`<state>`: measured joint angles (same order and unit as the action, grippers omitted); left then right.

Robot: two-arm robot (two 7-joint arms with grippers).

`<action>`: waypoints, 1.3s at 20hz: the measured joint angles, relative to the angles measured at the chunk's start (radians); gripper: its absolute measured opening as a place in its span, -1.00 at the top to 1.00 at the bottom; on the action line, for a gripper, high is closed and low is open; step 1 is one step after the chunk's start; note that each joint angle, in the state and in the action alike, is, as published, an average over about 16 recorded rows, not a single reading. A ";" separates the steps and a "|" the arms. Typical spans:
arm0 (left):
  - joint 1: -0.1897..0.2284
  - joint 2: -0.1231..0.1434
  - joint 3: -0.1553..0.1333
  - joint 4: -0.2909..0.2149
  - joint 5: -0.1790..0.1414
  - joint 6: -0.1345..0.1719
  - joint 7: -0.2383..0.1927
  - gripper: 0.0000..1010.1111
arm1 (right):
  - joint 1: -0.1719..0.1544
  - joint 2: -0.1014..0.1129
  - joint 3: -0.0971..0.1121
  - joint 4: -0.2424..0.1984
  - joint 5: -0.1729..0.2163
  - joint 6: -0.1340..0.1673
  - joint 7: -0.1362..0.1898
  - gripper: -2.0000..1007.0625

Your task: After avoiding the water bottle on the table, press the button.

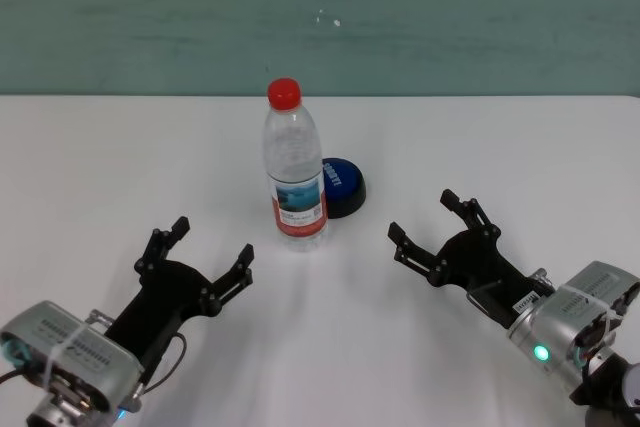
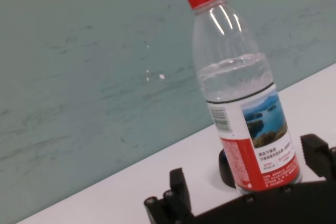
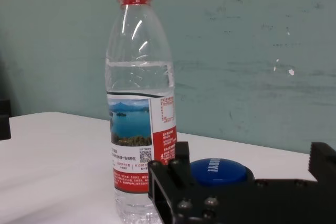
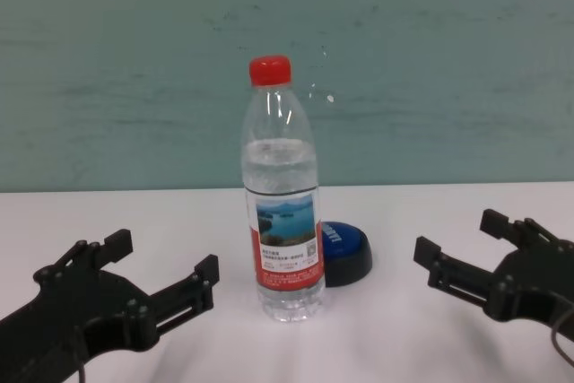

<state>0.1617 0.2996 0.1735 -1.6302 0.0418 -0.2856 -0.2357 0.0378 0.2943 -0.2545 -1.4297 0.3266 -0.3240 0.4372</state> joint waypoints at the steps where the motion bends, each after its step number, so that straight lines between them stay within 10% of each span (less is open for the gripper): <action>1: 0.000 0.000 0.000 0.000 0.000 0.000 0.000 -0.98 | 0.000 0.000 0.000 0.000 0.000 0.000 0.000 -0.99; 26: 0.000 0.000 0.000 0.000 0.000 0.000 0.000 -0.98 | 0.000 0.000 0.000 0.000 0.000 0.000 0.000 -0.99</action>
<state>0.1617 0.2996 0.1735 -1.6302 0.0418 -0.2856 -0.2357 0.0378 0.2943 -0.2545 -1.4297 0.3266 -0.3239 0.4372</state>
